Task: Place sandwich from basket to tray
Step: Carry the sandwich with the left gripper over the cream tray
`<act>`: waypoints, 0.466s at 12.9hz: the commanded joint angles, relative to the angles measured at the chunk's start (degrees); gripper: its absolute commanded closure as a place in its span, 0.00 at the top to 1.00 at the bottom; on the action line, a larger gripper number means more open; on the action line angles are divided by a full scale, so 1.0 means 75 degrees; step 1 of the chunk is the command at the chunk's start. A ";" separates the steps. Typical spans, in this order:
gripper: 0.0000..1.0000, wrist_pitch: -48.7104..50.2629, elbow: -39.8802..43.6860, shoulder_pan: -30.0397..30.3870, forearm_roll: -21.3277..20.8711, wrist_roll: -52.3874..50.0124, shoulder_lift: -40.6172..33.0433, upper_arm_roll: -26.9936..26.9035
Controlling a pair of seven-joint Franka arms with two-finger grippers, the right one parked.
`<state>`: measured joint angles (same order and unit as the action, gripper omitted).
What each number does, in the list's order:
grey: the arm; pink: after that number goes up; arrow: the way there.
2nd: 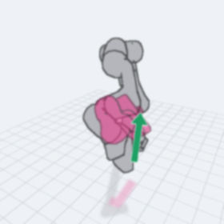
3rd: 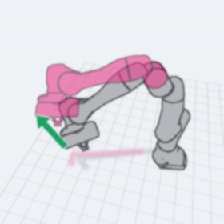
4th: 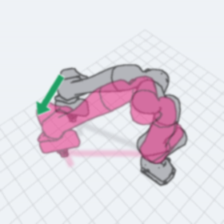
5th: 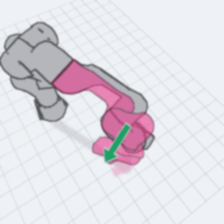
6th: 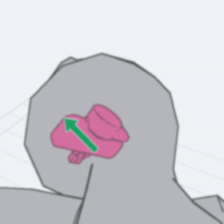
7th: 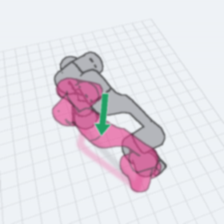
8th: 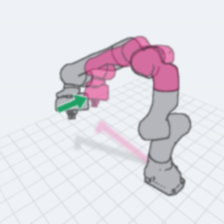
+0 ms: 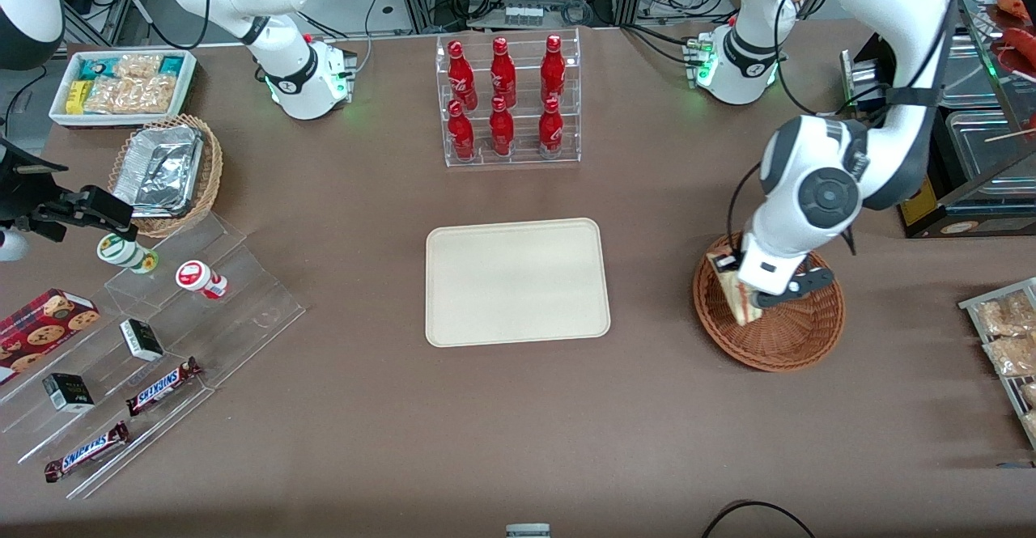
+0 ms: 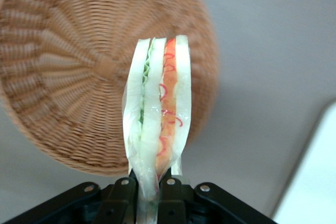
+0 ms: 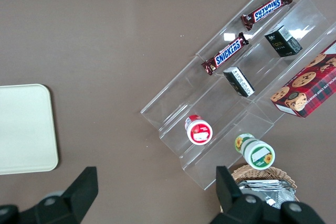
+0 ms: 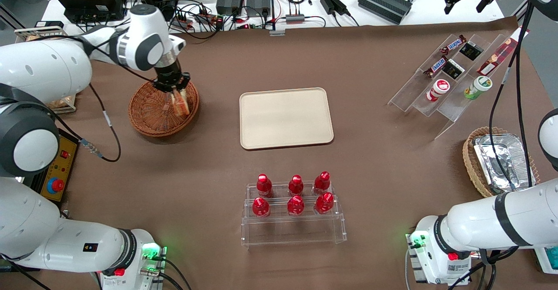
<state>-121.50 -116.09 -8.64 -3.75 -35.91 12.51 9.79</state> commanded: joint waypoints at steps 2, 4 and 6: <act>0.00 0.0180 0.0758 -0.0486 0.0020 0.0089 0.0451 0.0603; 0.00 0.0227 0.1448 -0.0954 0.0020 -0.0168 0.0989 0.0710; 0.00 0.0239 0.2186 -0.1552 0.0009 -0.0892 0.1621 0.0710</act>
<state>-121.50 -106.85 -16.84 -3.59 -38.84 18.89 15.43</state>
